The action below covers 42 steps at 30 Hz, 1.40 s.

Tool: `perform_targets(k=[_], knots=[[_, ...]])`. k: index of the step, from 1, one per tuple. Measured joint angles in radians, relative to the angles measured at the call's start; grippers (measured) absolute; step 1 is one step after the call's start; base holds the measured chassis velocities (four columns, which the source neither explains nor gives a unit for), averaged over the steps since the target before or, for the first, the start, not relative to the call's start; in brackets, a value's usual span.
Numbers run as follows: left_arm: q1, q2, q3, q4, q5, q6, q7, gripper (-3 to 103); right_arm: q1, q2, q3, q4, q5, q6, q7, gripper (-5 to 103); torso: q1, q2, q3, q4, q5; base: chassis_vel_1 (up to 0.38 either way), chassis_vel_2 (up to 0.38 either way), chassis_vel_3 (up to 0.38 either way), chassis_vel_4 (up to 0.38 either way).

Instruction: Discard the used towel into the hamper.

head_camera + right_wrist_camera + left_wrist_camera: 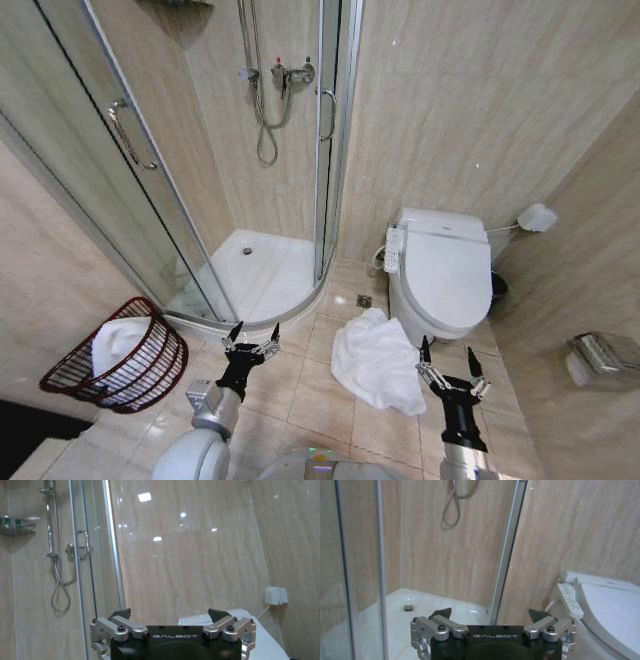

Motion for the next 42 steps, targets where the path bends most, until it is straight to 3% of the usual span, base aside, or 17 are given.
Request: perform_targets(k=[11, 42], knots=[[0.000, 0.000, 0.000, 0.000, 0.000, 0.000, 0.000, 100, 0.004, 0.002, 0.022, -0.004, 0.000, 0.031, -0.025, 100, -0.023, -0.056, -0.033, 0.0000, 0.0000, 0.000, 0.000, 0.000, 0.000], [0.000, 0.000, 0.000, 0.000, 0.000, 0.000, 0.000, 100, 0.042, 0.002, 0.048, -0.007, -0.005, 0.023, -0.030, 100, -0.077, -0.185, -0.109, 0.0000, 0.0000, 0.000, 0.000, 0.000, 0.000]])
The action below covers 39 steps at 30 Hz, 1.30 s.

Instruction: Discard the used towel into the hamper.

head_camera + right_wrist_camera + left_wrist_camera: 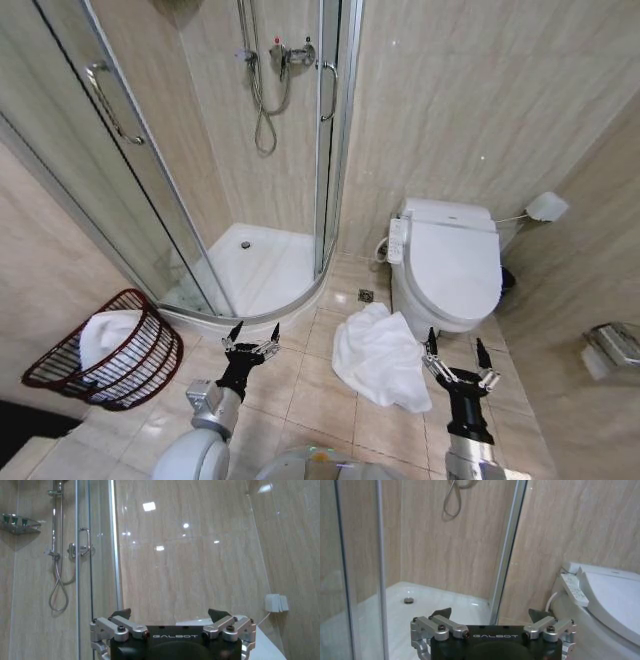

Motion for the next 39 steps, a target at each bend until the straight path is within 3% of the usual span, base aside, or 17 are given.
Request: perform_targets(k=[15, 39], knots=[[0.000, 0.000, 0.000, 0.000, 0.000, 0.000, 0.000, 100, 0.001, 0.001, 0.019, -0.012, 0.014, 0.030, -0.039, 100, -0.025, -0.063, -0.038, 0.0000, 0.0000, 0.000, 0.000, 0.000, 0.000], [0.000, 0.000, 0.000, 0.000, 0.000, 0.000, 0.000, 100, 0.021, 0.006, 0.030, -0.027, 0.013, 0.047, -0.021, 100, -0.063, -0.163, -0.100, 0.0000, 0.0000, 0.000, 0.000, 0.000, 0.000]])
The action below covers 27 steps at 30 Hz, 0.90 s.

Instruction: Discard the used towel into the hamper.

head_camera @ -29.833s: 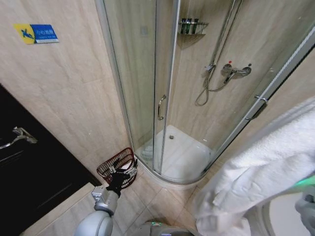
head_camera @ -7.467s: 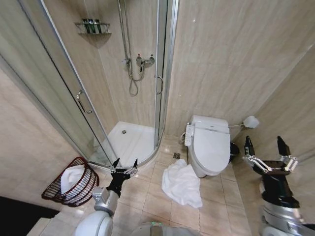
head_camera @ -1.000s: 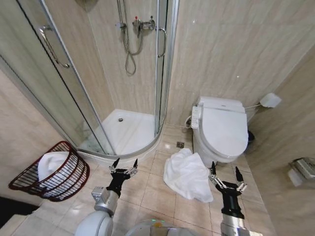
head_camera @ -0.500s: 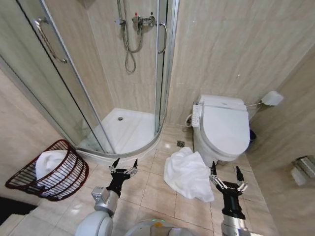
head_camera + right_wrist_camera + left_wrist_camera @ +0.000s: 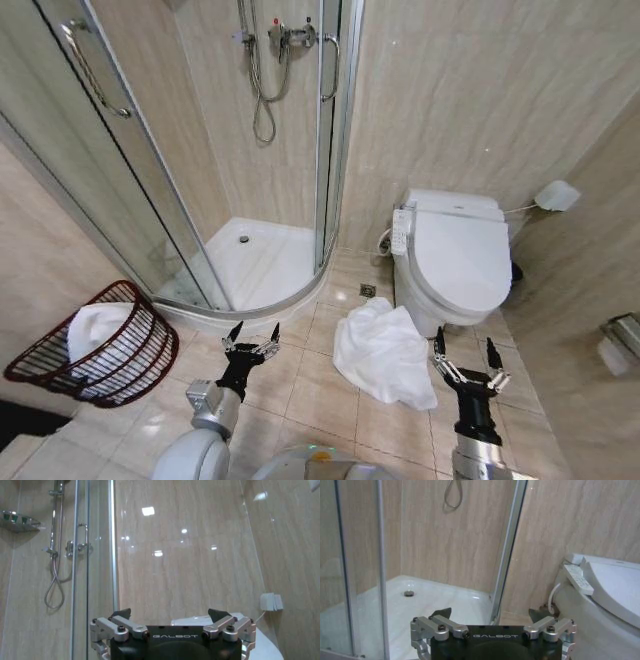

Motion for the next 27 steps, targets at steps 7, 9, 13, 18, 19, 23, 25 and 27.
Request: perform_targets(k=[7, 9, 13, 18, 19, 23, 25, 27], knots=[[0.000, 0.000, 0.000, 0.000, 0.000, 0.000, 0.000, 100, 0.003, -0.001, -0.001, -0.003, 0.011, 0.000, -0.004, 100, -0.010, -0.025, -0.016, 0.0000, 0.0000, 0.000, 0.000, 0.000, 0.000], [0.000, 0.000, 0.000, 0.000, 0.000, 0.000, 0.000, 100, 0.004, -0.003, -0.002, -0.004, 0.012, -0.001, -0.005, 100, -0.014, -0.037, -0.024, 0.0000, 0.0000, 0.000, 0.000, 0.000, 0.000], [0.000, 0.000, 0.000, 0.000, 0.000, 0.000, 0.000, 100, 0.005, -0.005, -0.001, -0.005, 0.013, -0.002, -0.007, 100, -0.019, -0.053, -0.034, 0.0000, 0.0000, 0.000, 0.000, 0.000, 0.000], [0.000, 0.000, 0.000, 0.000, 0.000, 0.000, 0.000, 100, 0.004, -0.009, 0.003, -0.007, 0.018, -0.003, -0.011, 100, -0.026, -0.074, -0.048, 0.0000, 0.0000, 0.000, 0.000, 0.000, 0.000], [0.000, 0.000, 0.000, 0.000, 0.000, 0.000, 0.000, 100, 0.004, -0.009, 0.003, -0.007, 0.018, -0.003, -0.011, 100, -0.026, -0.074, -0.048, 0.0000, 0.0000, 0.000, 0.000, 0.000, 0.000], [0.000, 0.000, 0.000, 0.000, 0.000, 0.000, 0.000, 100, 0.004, -0.010, 0.008, -0.011, 0.018, -0.004, -0.013, 100, -0.031, -0.089, -0.058, 0.0000, 0.0000, 0.000, 0.000, 0.000, 0.000], [0.000, 0.000, 0.000, 0.000, 0.000, 0.000, 0.000, 100, 0.004, -0.010, 0.011, -0.016, 0.016, -0.005, -0.016, 100, -0.035, -0.099, -0.064, 0.0000, 0.0000, 0.000, 0.000, 0.000, 0.000], [0.000, 0.000, 0.000, 0.000, 0.000, 0.000, 0.000, 100, 0.004, -0.010, 0.012, -0.018, 0.016, -0.005, -0.016, 100, -0.038, -0.109, -0.071, 0.0000, 0.0000, 0.000, 0.000, 0.000, 0.000]])
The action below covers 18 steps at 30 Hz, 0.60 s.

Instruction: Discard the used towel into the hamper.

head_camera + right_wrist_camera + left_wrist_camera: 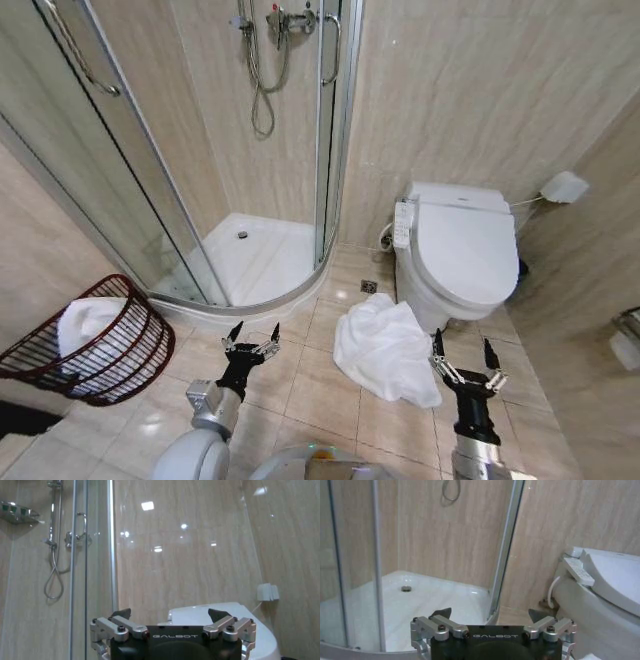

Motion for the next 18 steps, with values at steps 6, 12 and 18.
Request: perform_targets(k=[6, 12, 18], knots=[[0.000, 0.000, 0.000, 0.000, 0.000, 0.000, 0.000, 100, 0.000, 0.000, 0.001, -0.001, 0.000, -0.001, 0.000, 100, -0.008, -0.022, -0.015, 0.0000, -0.0001, -0.017, -0.015, -0.019, -0.018], [0.000, 0.000, 0.000, 0.000, 0.000, 0.000, 0.000, 100, 0.000, 0.001, 0.001, -0.005, -0.001, -0.001, 0.000, 100, -0.009, -0.029, -0.020, -0.0003, 0.0000, -0.047, -0.046, -0.053, -0.039], [0.000, 0.000, 0.000, 0.000, 0.000, 0.000, 0.000, 100, 0.002, 0.002, 0.001, -0.008, -0.002, -0.003, 0.000, 100, -0.008, -0.029, -0.020, 0.0001, -0.0001, 0.000, 0.000, 0.000, 0.000]])
